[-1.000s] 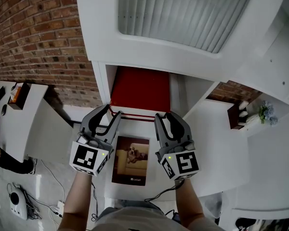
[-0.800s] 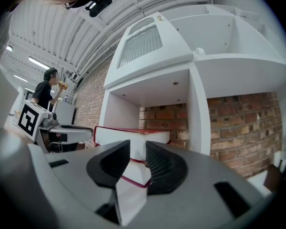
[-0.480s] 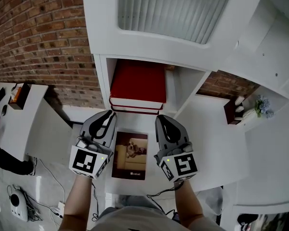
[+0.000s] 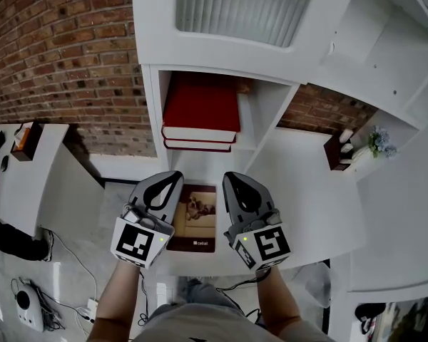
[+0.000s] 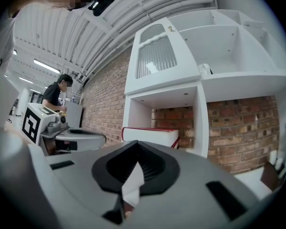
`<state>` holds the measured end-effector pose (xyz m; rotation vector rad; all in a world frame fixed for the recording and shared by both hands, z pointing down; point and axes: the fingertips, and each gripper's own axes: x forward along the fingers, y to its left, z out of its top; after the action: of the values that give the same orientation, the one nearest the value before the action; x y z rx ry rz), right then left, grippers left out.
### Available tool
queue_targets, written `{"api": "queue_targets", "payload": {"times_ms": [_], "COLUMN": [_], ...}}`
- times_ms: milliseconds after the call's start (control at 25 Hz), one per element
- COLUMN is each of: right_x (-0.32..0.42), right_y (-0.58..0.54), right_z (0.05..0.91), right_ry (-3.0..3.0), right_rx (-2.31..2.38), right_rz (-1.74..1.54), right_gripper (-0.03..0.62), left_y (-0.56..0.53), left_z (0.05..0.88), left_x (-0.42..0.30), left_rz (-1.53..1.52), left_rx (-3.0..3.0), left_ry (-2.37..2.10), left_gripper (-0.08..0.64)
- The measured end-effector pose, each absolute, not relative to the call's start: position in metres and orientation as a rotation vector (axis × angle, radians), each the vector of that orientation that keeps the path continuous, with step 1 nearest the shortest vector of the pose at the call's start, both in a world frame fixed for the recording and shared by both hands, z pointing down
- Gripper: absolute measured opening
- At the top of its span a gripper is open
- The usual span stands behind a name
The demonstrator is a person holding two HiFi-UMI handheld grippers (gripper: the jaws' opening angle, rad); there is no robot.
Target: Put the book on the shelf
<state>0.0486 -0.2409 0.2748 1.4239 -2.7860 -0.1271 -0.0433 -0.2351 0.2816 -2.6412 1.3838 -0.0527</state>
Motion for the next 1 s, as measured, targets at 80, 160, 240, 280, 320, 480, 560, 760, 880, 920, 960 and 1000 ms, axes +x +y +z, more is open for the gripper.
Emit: {"api": "queue_targets", "payload": {"times_ms": [80,160,240,280,320,480,560,760,880,920,960,1000], "right_x": [0.047,0.044,0.042,0.041,0.04,0.036,0.033,0.028,0.026,0.025,0.024,0.022], "right_y": [-0.231,-0.221,-0.211,-0.207,-0.202,-0.182,-0.172,-0.15,-0.138,-0.133,-0.129,-0.123], "right_z": [0.274,0.272,0.269,0.268,0.268,0.266,0.265,0.264,0.263,0.263,0.263,0.263], "right_ry": [-2.785,-2.781,-2.783,-2.785,-2.788,-2.798,-2.801,-2.809,-2.816,-2.819,-2.82,-2.82], "right_rx": [1.426,1.421,1.42,1.422,1.425,1.432,1.433,1.431,1.434,1.435,1.434,1.43], "right_rz": [-0.126,-0.138,-0.141,-0.138,-0.136,-0.136,-0.14,-0.147,-0.146,-0.144,-0.145,-0.149], "right_gripper": [0.009,0.009,0.009,0.009,0.009,0.009,0.009,0.009,0.009,0.009,0.009,0.009], "left_y": [-0.225,-0.216,-0.207,-0.202,-0.197,-0.176,-0.167,-0.144,-0.131,-0.126,-0.121,-0.116], "left_z": [0.283,0.282,0.28,0.279,0.278,0.276,0.275,0.273,0.272,0.272,0.272,0.272], "left_x": [-0.041,-0.04,-0.039,-0.038,-0.038,-0.038,-0.039,-0.04,-0.042,-0.043,-0.043,-0.044], "left_rz": [-0.056,-0.048,-0.042,-0.041,-0.04,-0.026,-0.02,-0.002,0.009,0.012,0.015,0.018], "left_rx": [-2.658,-2.672,-2.683,-2.685,-2.686,-2.692,-2.694,-2.697,-2.696,-2.696,-2.695,-2.695], "left_ry": [1.362,1.344,1.328,1.318,1.309,1.286,1.28,1.266,1.265,1.266,1.267,1.268], "left_gripper": [0.014,0.012,0.012,0.012,0.012,0.012,0.012,0.012,0.012,0.012,0.012,0.012]}}
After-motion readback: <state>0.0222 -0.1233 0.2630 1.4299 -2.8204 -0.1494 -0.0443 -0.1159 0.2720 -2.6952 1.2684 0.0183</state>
